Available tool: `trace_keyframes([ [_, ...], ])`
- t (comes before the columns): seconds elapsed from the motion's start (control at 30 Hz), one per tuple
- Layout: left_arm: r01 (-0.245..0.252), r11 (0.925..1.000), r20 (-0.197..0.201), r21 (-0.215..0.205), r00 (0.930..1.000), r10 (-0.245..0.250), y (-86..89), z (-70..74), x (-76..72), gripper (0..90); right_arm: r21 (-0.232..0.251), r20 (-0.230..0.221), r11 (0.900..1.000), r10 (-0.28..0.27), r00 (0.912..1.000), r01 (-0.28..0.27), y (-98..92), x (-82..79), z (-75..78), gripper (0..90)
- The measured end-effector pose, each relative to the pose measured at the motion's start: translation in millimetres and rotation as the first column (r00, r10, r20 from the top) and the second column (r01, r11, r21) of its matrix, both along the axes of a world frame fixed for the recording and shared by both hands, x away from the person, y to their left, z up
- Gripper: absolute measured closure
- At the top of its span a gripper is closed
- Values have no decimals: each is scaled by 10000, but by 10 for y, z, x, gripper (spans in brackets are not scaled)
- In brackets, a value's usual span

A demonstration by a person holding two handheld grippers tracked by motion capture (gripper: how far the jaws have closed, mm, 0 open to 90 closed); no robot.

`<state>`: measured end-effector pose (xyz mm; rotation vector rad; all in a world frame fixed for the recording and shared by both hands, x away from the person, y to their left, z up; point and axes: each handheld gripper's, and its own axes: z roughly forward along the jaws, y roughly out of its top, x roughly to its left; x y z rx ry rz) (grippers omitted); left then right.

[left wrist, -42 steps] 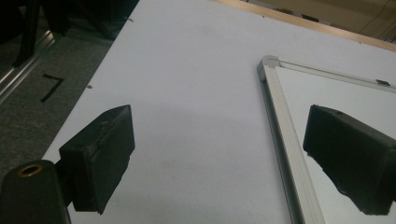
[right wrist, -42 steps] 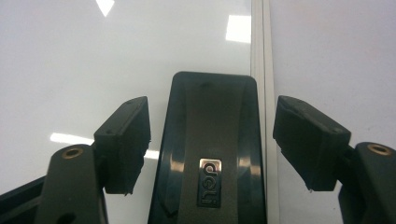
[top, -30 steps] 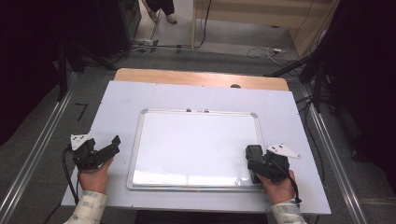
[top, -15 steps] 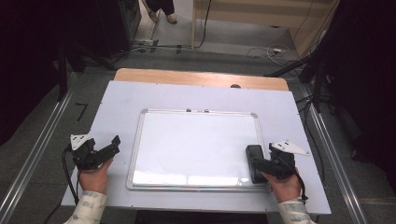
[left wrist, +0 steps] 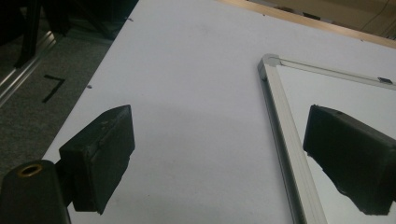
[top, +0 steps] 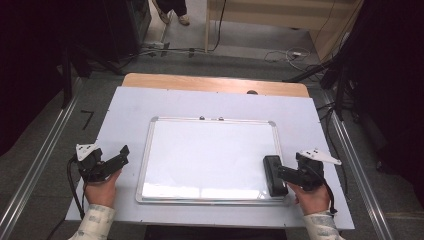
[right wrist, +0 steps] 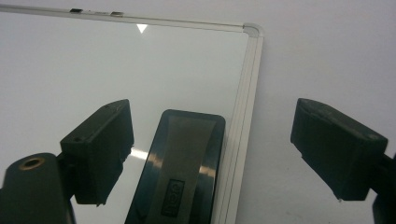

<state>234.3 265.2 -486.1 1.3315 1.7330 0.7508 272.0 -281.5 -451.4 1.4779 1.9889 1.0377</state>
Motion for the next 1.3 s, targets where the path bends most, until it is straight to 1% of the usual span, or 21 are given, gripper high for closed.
trace_keyframes([
  [0.43,-19,10000,-8,-23,10000,19,-2,-2,2,95,-29,152,10000,-48,9999,49,-103,-5,19,111],
  [0.6,-19,10000,0,-34,10000,19,0,-3,3,95,-6,212,9999,-170,9996,170,-166,-11,29,111],
  [0.8,-16,10000,-8,-36,10000,16,-1,-3,4,95,79,188,9996,-262,9995,261,-228,-20,38,111],
  [1.0,2,10000,-27,-26,10000,-2,3,-4,1,95,59,268,9997,-222,9994,220,-273,-34,45,111],
  [1.13,5,10000,-32,-48,10000,-5,4,-5,2,95,108,248,9995,-315,9992,313,-313,-43,51,111],
  [1.3,6,10000,-47,-81,10000,-7,8,-6,2,95,55,214,9992,-401,9990,400,-362,-53,43,111],
])
